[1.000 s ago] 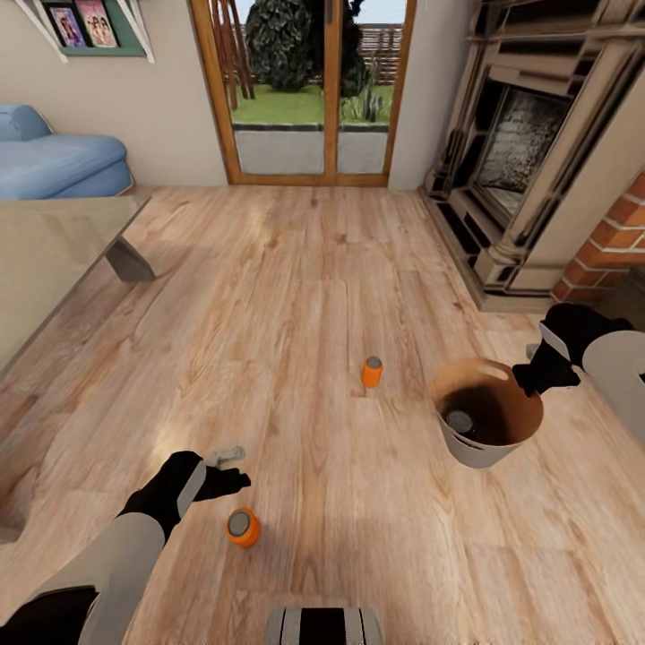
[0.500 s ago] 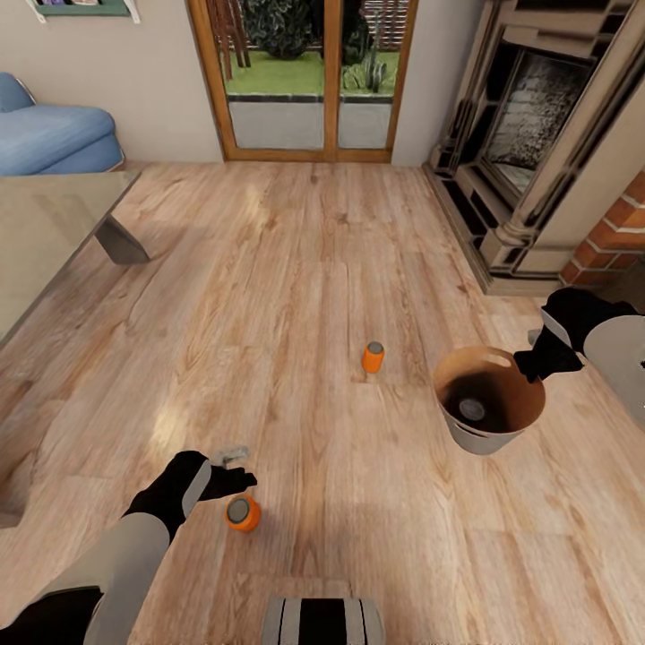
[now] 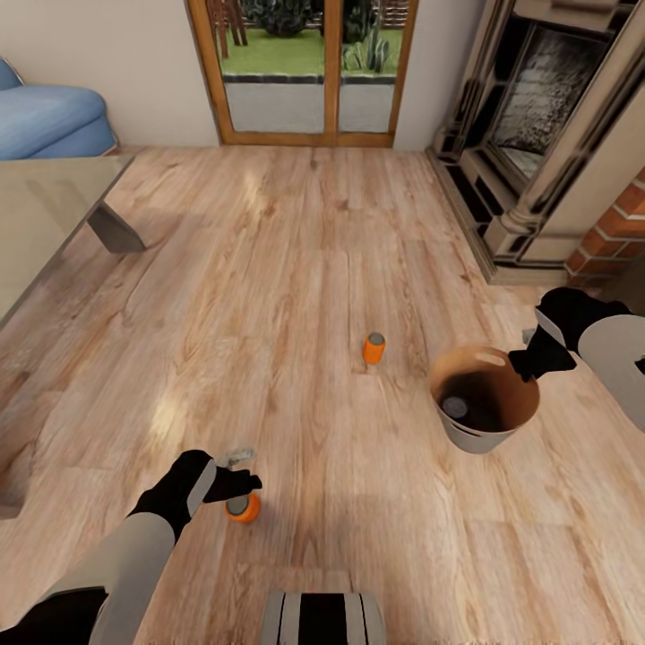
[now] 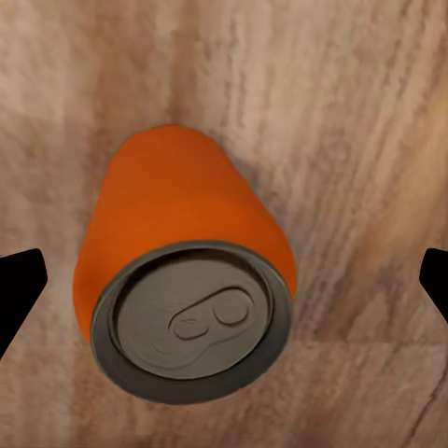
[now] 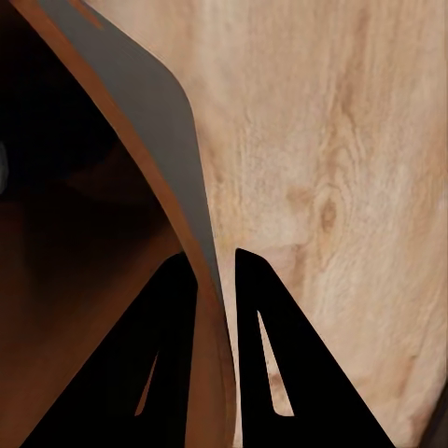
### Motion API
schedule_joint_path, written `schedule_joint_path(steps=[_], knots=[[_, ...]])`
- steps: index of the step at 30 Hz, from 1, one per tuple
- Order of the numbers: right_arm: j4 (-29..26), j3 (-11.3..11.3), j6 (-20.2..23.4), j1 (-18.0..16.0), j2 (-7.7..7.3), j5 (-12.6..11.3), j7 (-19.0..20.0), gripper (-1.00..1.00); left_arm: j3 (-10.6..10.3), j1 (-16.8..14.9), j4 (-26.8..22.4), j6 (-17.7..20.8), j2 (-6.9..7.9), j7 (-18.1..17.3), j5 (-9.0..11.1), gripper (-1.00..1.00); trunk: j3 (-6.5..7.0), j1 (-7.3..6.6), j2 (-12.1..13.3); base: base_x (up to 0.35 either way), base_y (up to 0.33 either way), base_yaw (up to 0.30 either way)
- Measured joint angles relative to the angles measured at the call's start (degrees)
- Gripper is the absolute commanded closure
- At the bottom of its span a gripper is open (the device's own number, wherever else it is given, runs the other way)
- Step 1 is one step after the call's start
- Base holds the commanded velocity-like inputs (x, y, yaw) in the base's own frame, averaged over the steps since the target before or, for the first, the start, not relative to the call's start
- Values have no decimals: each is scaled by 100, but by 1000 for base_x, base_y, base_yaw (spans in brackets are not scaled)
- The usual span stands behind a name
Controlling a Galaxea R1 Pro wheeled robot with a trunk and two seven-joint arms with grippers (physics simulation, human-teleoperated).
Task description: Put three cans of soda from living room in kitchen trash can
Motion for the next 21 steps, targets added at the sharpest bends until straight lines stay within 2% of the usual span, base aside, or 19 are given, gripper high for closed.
schedule_joint_path(steps=[3, 11, 17, 20, 21], knots=[[-2, -6, 0, 0, 2, -5, 0, 100, -3, 0, -3, 11, 4, 11, 4, -100, -87, 8, -4, 0, 0, 0], [-5, 7, -2, -2, 3, 10, -1, 100, -5, 6, -6, 7, 16, 25, 26, -100, -140, 7, -5, 0, 0, 0], [-6, 2, -1, 6, 2, 9, -1, 100, -7, 8, -6, 4, 17, 33, 26, -100, -310, 23, -12, 0, 0, 0], [-4, 23, -4, 2, 3, 29, -2, 100, -10, 9, -9, 4, 17, 31, 27, -100, -329, 22, -13, 0, 0, 0], [-4, 22, -3, 1, 3, 24, -2, 100, -11, 9, -11, 7, 17, 27, 28, 100, -336, 22, -13, 0, 0, 0]])
